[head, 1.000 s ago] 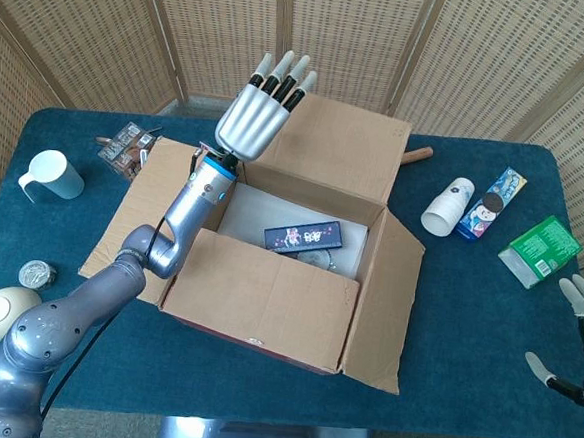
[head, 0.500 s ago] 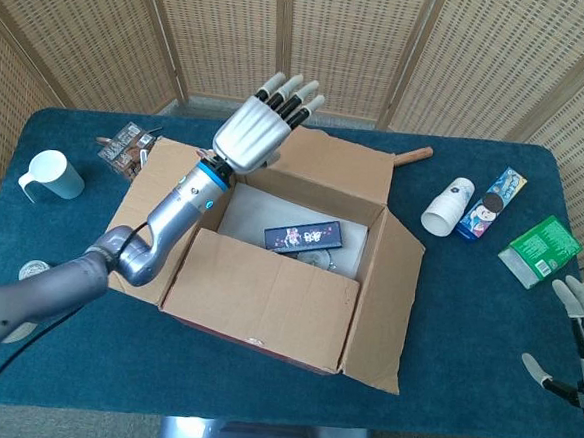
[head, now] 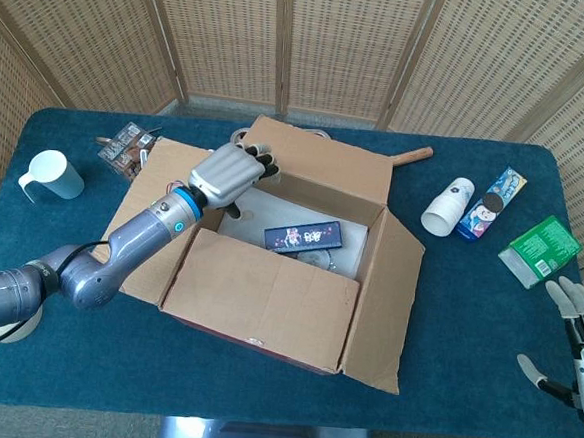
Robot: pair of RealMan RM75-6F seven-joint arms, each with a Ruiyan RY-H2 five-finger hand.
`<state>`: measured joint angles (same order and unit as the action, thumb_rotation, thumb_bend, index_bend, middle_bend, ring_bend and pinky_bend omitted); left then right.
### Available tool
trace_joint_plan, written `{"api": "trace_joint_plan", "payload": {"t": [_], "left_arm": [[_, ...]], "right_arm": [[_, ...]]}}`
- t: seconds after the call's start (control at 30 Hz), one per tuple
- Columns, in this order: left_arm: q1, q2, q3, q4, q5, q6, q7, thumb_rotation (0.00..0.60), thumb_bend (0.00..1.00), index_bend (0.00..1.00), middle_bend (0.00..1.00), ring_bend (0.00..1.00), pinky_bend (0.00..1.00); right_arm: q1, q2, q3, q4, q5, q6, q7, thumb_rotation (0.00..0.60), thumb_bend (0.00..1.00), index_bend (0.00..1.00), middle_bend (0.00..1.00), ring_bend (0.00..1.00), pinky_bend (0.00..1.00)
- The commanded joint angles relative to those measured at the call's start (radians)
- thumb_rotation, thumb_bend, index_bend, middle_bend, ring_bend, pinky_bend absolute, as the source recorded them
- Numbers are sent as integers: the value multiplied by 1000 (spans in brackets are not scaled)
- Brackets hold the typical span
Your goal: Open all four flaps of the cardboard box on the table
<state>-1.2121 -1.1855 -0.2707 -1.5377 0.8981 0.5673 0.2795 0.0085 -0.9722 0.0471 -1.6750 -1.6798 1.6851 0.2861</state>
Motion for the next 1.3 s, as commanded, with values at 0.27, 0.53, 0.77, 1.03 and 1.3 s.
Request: {"api": "trace_joint_plan", "payload": {"t": [0.27,0.53,0.77,1.03,1.3], "left_arm": [[-47,15,42,-47,-91,-59,-47,600,108,366,307,192,339],[-82,-7,73,-53,-114,-93,-73,600,109,366,321,218,387],[-103,-4,73,-61,-151,-136,-130,600,107,353,385,303,477],[-118,13,81,-63,-167,-202,-201,600,104,388,454,344,501],[-143,41,101,-59,-183,-259,-260,600,102,402,520,406,521]], "right_arm": [[0,1,0,2,1,1,5,600,195,0,0,0,0],[0,2,0,3,3,1,9,600,194,0,0,0,0],[2,1,-1,5,3,-2,9,600,195,0,0,0,0],[2,1,-1,4,-1,1,6,600,194,0,0,0,0],[1,0,-3,3,-6,3,3,600,195,0,0,0,0]]}}
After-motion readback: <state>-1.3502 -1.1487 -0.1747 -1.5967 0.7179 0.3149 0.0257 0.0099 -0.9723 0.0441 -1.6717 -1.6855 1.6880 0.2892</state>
